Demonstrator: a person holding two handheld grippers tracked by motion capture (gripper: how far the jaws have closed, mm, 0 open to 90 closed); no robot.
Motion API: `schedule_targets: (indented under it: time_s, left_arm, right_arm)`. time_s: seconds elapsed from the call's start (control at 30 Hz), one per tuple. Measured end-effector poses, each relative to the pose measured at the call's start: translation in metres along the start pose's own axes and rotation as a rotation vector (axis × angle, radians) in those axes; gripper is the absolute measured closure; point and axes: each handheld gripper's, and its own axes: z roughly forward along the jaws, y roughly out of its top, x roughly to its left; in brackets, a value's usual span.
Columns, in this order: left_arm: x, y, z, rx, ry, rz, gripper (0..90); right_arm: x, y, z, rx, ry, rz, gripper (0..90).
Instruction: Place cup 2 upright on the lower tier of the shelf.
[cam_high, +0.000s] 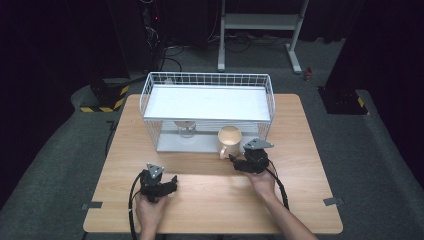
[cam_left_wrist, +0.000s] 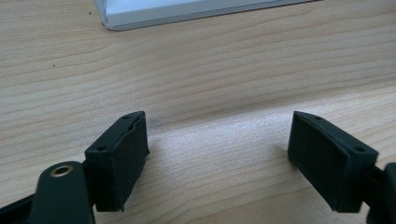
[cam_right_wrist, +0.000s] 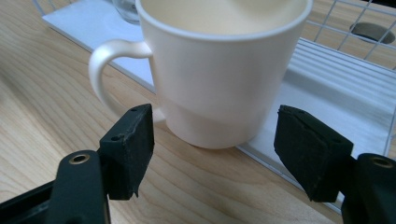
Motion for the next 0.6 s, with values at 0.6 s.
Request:
schedule_targets:
  time_s: [0.6]
  left_arm:
    - [0.0,0.0,0.0,0.0,0.0,-0.001,20.4]
  right_arm:
    - [0.007,0.0,0.02,0.032,-0.036,-0.002,22.7]
